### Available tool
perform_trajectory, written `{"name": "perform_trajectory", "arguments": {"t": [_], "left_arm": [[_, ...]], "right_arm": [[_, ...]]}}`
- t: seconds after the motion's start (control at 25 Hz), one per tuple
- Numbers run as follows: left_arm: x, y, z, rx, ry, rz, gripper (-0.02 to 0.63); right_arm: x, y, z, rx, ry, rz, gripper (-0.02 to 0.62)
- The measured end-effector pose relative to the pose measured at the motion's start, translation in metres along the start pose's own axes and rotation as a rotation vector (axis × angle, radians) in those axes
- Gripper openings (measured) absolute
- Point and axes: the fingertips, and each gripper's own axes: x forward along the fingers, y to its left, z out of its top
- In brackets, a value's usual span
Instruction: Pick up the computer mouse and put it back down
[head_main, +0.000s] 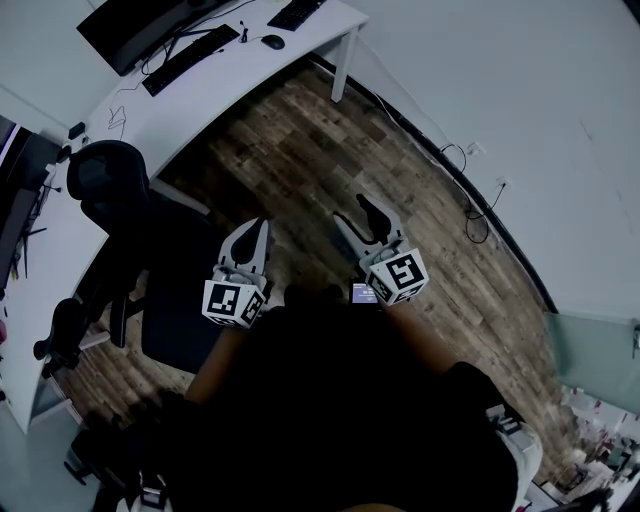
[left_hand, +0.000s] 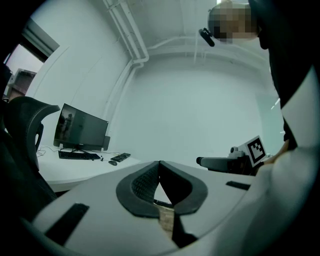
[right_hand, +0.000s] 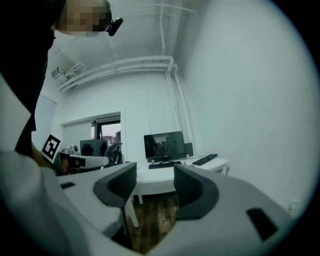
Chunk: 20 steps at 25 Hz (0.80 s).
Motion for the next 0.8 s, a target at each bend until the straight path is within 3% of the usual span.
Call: {"name": "perform_trajectory", "arguments": {"t": [0.8], "left_arm": [[0.02, -0.021, -0.014, -0.017, 0.026, 0.02, -0.006]], "right_arm": [[-0.035, -0.043, 0.007, 0.052, -0.042, 0.006, 0.233]]}}
